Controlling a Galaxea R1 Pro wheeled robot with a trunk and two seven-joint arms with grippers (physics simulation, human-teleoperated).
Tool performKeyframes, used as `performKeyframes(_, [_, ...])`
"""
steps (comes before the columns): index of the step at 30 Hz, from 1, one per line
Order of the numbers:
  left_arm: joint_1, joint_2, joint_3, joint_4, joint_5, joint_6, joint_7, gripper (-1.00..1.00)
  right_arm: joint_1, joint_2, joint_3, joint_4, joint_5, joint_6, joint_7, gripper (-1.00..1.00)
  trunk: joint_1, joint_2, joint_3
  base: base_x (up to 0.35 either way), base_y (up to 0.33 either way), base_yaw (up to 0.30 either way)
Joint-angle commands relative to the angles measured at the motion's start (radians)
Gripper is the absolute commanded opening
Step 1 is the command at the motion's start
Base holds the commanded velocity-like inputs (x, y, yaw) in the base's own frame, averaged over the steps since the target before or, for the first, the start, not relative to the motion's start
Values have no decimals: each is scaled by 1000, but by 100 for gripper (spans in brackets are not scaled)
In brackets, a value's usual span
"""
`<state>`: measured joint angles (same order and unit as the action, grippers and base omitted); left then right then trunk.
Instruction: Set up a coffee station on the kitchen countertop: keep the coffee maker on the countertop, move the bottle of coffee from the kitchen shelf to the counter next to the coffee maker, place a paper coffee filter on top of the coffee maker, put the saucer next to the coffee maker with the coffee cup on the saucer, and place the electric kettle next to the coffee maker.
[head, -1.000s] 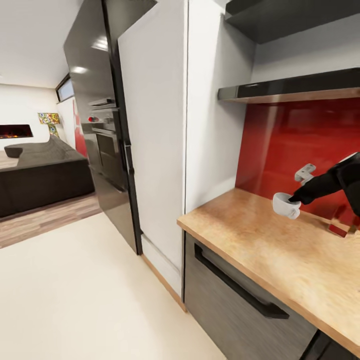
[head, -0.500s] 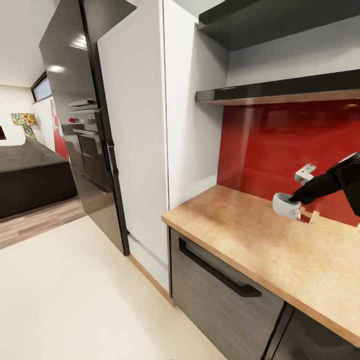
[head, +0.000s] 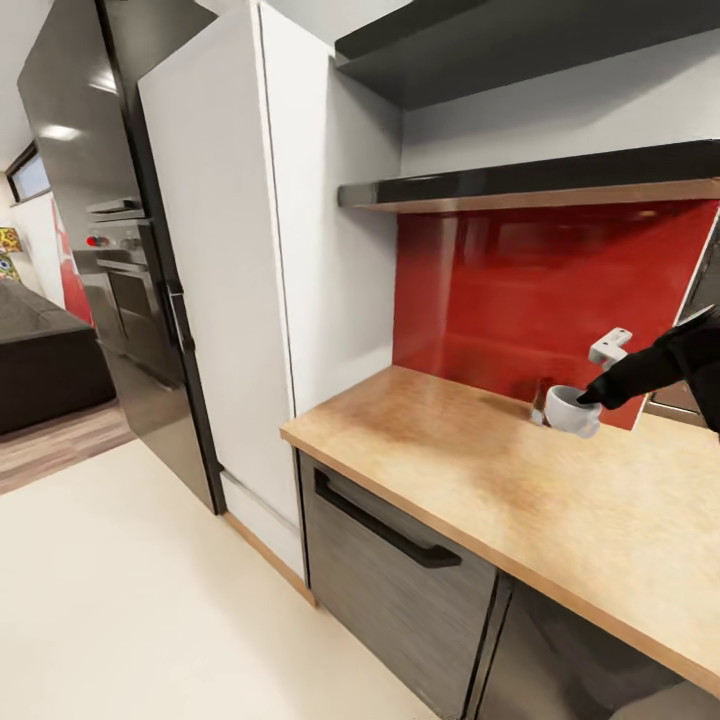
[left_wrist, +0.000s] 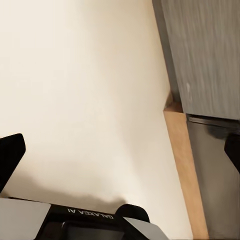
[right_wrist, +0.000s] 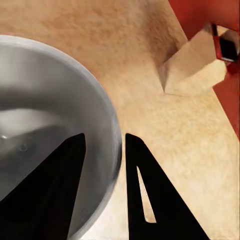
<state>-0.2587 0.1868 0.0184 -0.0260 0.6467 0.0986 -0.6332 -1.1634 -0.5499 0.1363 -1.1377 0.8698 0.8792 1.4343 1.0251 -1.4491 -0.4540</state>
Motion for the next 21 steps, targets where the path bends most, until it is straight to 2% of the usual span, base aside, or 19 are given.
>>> performKeyframes(1, [-1,0,1,0,7,10,-4,100,-1,-1,2,0,8,11,11,-100,0,-1,-1,-133,-251,-107])
performKeyframes(6, [-1,0,2,0,7,10,-4,100,-1,-1,2,2,8,11,11,-100,0,-1,1,-130,-218,-184])
performKeyframes(17, [-1,0,2,0,7,10,-3,100,-1,-1,2,3,8,11,11,-100,0,-1,8,-39,-78,-247])
performKeyframes(21, [-1,0,1,0,7,10,-4,100,-1,-1,2,4,8,11,11,-100,0,-1,8,-94,-232,-90])
